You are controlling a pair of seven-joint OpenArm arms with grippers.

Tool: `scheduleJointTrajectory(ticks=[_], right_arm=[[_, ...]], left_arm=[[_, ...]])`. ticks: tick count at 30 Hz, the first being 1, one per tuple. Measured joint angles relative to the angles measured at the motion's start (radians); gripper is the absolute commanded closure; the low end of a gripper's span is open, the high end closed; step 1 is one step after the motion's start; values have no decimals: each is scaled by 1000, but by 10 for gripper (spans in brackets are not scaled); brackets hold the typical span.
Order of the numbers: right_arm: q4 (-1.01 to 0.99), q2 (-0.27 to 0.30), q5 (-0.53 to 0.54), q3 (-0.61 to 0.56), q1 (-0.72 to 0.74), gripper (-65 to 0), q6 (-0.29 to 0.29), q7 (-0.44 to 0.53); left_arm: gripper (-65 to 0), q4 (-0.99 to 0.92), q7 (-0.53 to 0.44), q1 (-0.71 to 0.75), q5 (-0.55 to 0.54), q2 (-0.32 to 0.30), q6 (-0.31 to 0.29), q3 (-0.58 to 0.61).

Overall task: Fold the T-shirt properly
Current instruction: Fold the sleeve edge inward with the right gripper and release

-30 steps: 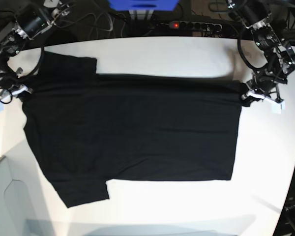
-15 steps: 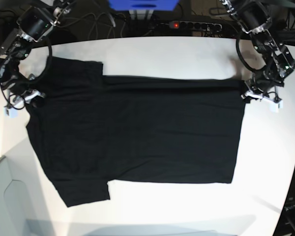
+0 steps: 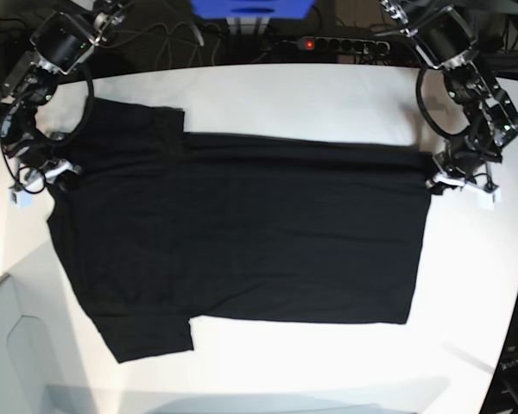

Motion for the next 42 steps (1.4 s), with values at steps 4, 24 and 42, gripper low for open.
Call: scheduleJointTrajectory(ticks=[4,24,42], right_arm=[[0,0,0,0,0,0,0,0],[0,0,0,0,-2,0,0,0],[0,-1,0,-2,1,-59,0,-1]], left_arm=[[-2,0,5,-11,11,21,0,-3],[0,0,2,-28,-5,25,131,-1],[-201,-144,-1,-108,3,24,142,3]])
